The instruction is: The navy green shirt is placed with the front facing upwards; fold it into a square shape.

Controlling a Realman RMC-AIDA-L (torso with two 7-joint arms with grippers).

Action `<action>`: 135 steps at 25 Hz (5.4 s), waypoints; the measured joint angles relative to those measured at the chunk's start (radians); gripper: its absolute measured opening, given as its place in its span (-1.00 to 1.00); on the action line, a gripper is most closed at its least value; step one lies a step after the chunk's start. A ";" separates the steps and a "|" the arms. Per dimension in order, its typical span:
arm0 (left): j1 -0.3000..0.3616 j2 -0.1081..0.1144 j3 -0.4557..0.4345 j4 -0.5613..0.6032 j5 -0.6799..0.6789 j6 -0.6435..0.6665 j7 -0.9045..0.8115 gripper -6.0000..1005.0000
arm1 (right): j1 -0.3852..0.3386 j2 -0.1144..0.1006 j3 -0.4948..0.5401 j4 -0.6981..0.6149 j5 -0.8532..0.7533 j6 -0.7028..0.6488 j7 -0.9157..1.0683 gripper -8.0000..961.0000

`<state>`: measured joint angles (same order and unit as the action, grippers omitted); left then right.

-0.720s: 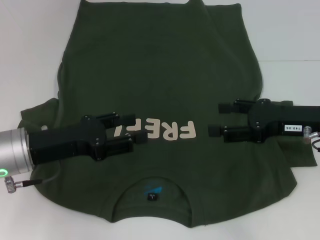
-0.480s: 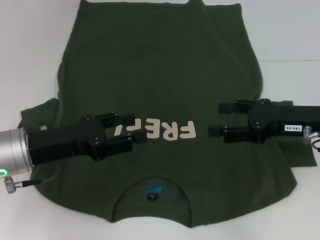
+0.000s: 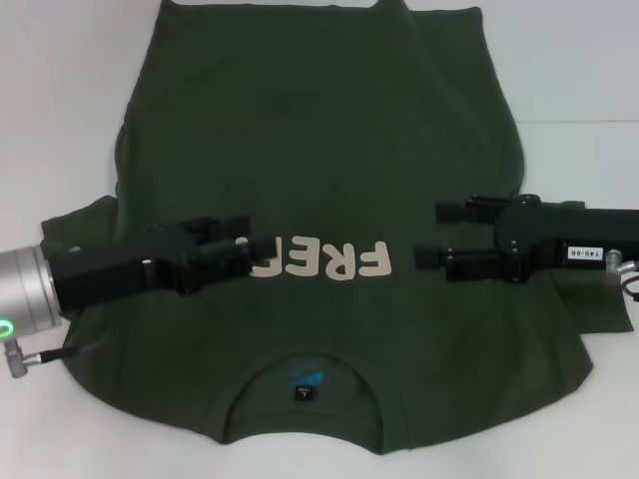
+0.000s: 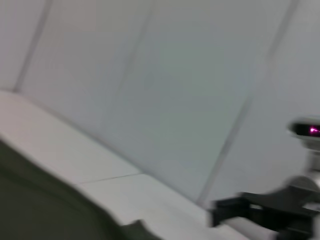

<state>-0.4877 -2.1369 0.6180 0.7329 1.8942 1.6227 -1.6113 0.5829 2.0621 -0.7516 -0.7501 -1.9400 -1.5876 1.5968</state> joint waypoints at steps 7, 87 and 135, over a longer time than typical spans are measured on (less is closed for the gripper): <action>0.014 0.009 -0.014 0.026 0.036 -0.143 -0.185 0.35 | 0.002 0.001 0.000 0.009 0.014 0.007 0.001 0.92; 0.058 0.021 -0.129 0.113 0.374 -0.588 -0.378 -0.98 | 0.025 0.014 0.002 0.031 0.020 0.023 0.015 0.92; -0.012 -0.025 -0.101 0.288 0.438 -0.503 -0.440 -0.95 | 0.025 0.021 0.002 0.048 0.040 0.037 0.012 0.92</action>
<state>-0.4995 -2.1621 0.5170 1.0211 2.3327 1.1194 -2.0512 0.6079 2.0827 -0.7501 -0.7025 -1.9005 -1.5508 1.6085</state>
